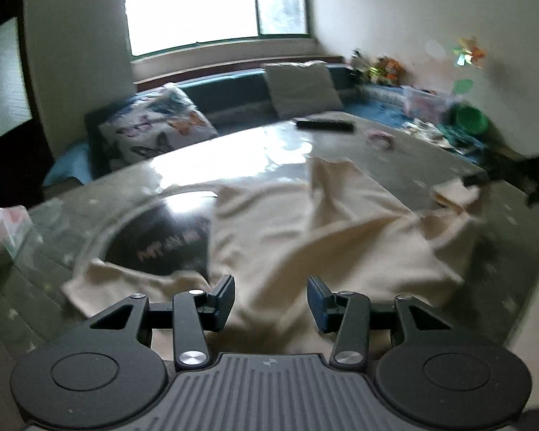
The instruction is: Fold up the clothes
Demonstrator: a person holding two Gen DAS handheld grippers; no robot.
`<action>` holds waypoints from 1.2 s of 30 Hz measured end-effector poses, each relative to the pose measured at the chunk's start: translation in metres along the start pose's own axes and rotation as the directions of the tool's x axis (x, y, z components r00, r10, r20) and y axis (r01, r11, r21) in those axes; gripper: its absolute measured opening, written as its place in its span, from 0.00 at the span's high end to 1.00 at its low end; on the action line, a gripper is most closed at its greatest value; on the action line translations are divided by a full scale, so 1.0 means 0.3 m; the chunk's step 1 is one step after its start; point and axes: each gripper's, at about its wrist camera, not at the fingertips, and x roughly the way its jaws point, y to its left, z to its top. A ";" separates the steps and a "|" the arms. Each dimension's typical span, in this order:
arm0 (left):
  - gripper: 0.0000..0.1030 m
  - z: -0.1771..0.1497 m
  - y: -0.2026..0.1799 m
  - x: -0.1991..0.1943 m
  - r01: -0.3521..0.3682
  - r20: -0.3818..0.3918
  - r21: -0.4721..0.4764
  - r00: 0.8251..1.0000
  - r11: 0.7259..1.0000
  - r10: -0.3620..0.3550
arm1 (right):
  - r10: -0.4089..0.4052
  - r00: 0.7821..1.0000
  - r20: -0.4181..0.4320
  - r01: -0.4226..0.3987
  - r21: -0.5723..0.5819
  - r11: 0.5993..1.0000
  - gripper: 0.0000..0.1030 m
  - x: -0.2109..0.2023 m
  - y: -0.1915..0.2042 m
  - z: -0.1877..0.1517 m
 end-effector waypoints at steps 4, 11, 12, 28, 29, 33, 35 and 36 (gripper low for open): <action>0.55 0.067 0.048 0.095 -0.043 -0.019 -0.034 0.999 0.998 0.042 | 0.052 0.999 -0.014 -0.052 -0.033 0.998 0.61 0.048 0.050 0.043; 0.57 0.171 0.127 0.296 -0.084 -0.078 -0.095 0.994 0.992 0.077 | 0.139 0.989 -0.049 -0.143 -0.081 0.986 0.62 0.144 0.135 0.118; 0.57 0.182 0.138 0.330 -0.091 -0.086 -0.102 0.993 0.991 0.082 | 0.150 0.987 -0.058 -0.154 -0.081 0.985 0.62 0.165 0.146 0.128; 0.59 0.243 0.209 0.653 -0.086 -0.167 -0.154 0.984 0.984 0.060 | 0.192 0.973 -0.127 -0.203 -0.087 0.975 0.62 0.387 0.228 0.197; 0.60 0.246 0.211 0.665 -0.087 -0.169 -0.157 0.984 0.984 0.060 | 0.190 0.973 -0.128 -0.202 -0.086 0.976 0.62 0.397 0.226 0.199; 0.68 0.252 0.213 0.694 -0.068 -0.165 -0.153 0.985 0.986 0.042 | 0.189 0.973 -0.132 -0.200 -0.078 0.977 0.62 0.429 0.222 0.209; 0.83 0.251 0.214 0.708 -0.056 -0.170 -0.156 0.985 0.986 0.029 | 0.187 0.973 -0.133 -0.199 -0.080 0.977 0.63 0.440 0.225 0.212; 0.85 0.250 0.212 0.713 -0.051 -0.169 -0.157 0.985 0.986 0.024 | 0.187 0.973 -0.133 -0.198 -0.080 0.977 0.63 0.445 0.226 0.214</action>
